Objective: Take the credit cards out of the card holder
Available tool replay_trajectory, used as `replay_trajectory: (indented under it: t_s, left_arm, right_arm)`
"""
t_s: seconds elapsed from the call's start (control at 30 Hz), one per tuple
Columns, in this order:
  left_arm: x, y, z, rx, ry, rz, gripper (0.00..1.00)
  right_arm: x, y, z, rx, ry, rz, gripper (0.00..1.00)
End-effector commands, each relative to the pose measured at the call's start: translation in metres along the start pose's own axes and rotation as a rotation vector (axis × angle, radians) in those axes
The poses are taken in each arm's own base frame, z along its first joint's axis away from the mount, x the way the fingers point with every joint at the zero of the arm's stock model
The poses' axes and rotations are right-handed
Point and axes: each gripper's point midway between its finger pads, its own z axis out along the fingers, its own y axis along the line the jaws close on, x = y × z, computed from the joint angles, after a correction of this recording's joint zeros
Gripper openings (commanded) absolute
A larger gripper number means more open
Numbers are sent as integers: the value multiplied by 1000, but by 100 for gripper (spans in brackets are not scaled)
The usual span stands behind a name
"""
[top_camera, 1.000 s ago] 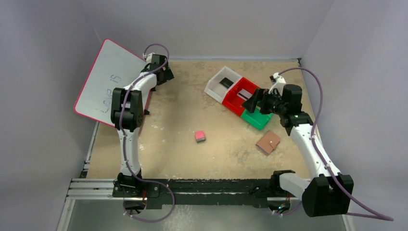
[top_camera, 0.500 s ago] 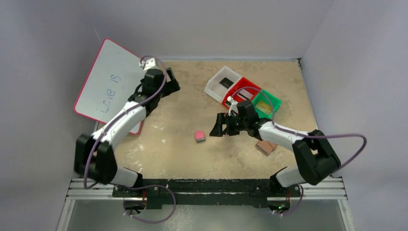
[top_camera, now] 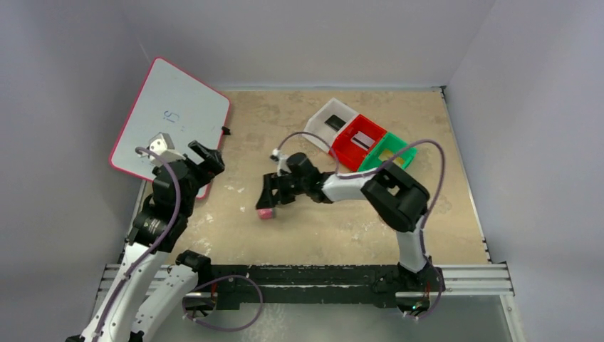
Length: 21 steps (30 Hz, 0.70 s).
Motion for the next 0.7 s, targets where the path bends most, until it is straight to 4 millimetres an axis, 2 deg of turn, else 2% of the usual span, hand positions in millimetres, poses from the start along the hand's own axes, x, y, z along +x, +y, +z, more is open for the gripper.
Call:
replay_trajectory:
  t_s: [0.0, 0.07, 0.13, 0.2, 0.23, 0.3, 0.37, 0.43, 0.5, 0.53, 0.57, 0.67]
  left_arm:
    - [-2, 32, -20, -125, 16, 57, 92]
    - [-3, 38, -26, -149, 26, 92, 93]
    - [-1, 42, -29, -159, 43, 112, 93]
    - [2, 46, -31, -170, 48, 102, 93]
    - [5, 47, -31, -166, 51, 95, 93]
    - [9, 43, -32, -125, 59, 90, 93]
    - [20, 42, -29, -94, 72, 94, 93]
    - [29, 46, -27, -86, 80, 86, 93]
    - [34, 45, -26, -71, 90, 80, 93]
    - [33, 42, -27, -59, 96, 86, 93]
    - [33, 43, -27, -63, 95, 87, 93]
    - [35, 47, -23, -82, 85, 94, 93]
  right_arm:
    - [34, 42, 54, -52, 116, -55, 75]
    - [37, 57, 65, -84, 134, -71, 75]
    - [35, 65, 63, -100, 140, -59, 71]
    - [16, 75, 44, -65, 62, -66, 73]
    - [13, 74, 33, -26, 38, -63, 73]
    - [-13, 68, 3, 107, -79, -95, 77]
    - [-30, 52, -34, 273, -187, -80, 85]
    - [-34, 35, -73, 424, -278, 9, 90]
    - [-31, 9, -117, 596, -374, 100, 95]
    - [-24, -8, -142, 696, -425, 178, 100]
    - [-13, -23, -168, 783, -470, 251, 100]
    - [34, -66, -240, 1008, -593, 496, 100]
